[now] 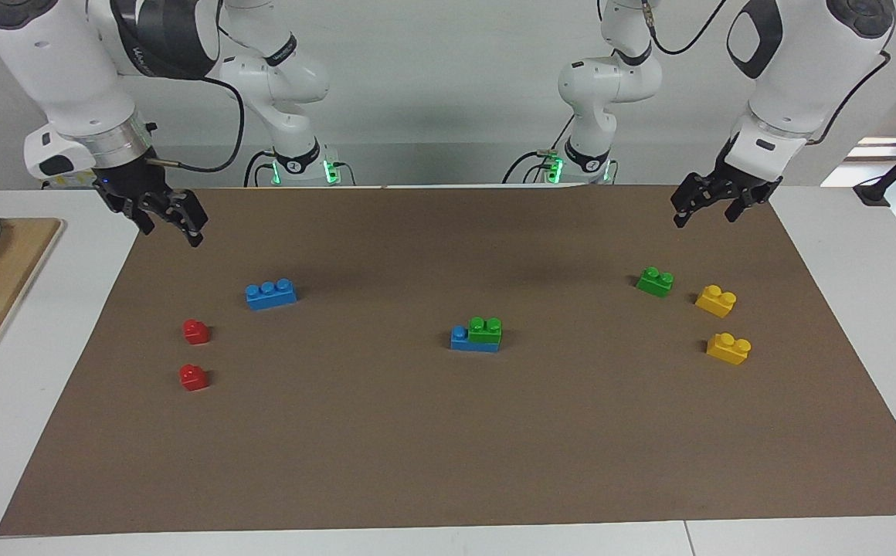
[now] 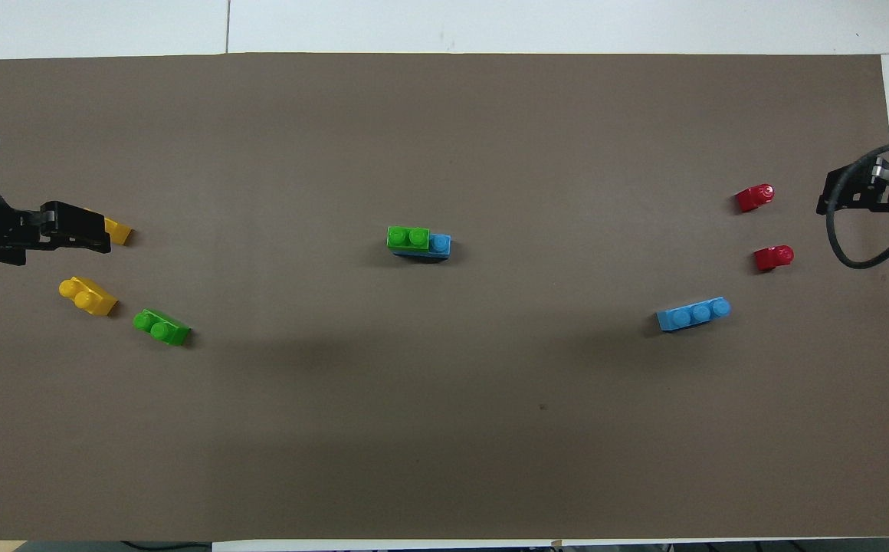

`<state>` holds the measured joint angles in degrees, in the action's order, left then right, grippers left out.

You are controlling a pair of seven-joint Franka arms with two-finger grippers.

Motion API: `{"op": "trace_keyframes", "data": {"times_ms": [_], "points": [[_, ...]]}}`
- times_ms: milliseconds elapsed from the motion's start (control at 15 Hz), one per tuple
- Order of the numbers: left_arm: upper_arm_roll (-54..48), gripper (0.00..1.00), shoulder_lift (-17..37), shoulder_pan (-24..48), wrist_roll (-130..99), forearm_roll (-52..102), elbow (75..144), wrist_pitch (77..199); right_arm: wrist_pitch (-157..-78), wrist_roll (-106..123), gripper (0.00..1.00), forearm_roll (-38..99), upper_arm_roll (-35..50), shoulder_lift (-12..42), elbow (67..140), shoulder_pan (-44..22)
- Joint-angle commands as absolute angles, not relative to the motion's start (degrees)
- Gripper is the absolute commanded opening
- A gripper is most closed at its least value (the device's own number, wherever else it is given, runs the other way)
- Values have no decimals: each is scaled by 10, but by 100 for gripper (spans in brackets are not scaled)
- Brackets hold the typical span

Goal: Remove green block with left arm and hold with right
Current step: 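Move the left gripper toward the stack while the right gripper approaches it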

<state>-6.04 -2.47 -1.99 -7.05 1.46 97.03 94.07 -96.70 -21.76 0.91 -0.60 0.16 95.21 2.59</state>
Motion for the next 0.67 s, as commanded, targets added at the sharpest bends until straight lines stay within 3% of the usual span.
{"op": "trace_keyframes", "data": {"times_ms": [0,267,600], "points": [[-63,100,-37,-21,-78,9,979,942,-984,-359,90,62,-4,-6,984,30],[-64,100,-40,-7,-149,9,990,957,-985,-608,90,189,-4,3,1000,38],[-65,100,-63,41,-370,11,1043,1003,-997,-708,90,267,-3,37,1000,27]]}}
